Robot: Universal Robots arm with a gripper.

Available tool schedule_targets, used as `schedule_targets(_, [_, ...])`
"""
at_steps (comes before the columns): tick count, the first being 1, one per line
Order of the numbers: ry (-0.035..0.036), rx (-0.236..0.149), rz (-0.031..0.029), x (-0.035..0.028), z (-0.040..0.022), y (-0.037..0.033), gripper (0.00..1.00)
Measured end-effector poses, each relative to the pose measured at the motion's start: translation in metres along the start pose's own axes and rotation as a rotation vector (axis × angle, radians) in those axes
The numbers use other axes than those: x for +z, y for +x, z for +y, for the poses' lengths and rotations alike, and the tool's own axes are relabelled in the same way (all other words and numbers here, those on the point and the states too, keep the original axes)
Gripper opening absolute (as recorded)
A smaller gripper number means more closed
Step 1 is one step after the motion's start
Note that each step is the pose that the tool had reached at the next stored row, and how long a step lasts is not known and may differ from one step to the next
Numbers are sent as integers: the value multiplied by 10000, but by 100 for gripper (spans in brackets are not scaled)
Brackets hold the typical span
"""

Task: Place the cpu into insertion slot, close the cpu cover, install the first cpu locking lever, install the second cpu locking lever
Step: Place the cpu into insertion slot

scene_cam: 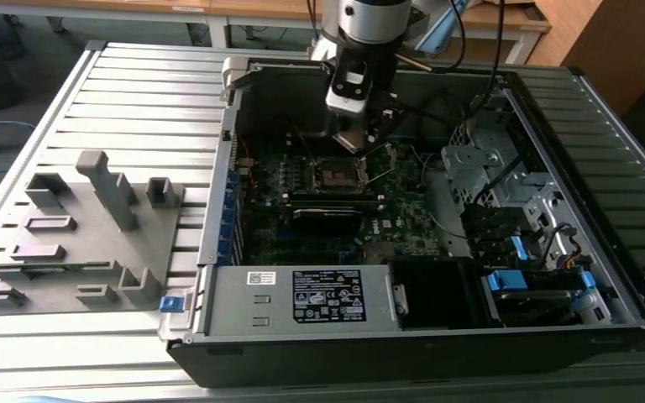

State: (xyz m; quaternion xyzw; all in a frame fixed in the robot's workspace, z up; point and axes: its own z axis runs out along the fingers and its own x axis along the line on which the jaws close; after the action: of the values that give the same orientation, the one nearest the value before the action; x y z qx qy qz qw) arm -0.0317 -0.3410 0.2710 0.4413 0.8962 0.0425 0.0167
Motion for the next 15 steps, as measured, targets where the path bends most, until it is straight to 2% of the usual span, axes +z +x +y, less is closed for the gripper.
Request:
schedule_targets(2, [-2,241,-21,1,-1,0,54])
schedule_targets(9, [-3,300,-28,2,0,0,54])
schedule_targets(15, [-9,1340,-123,13,-1,0,54])
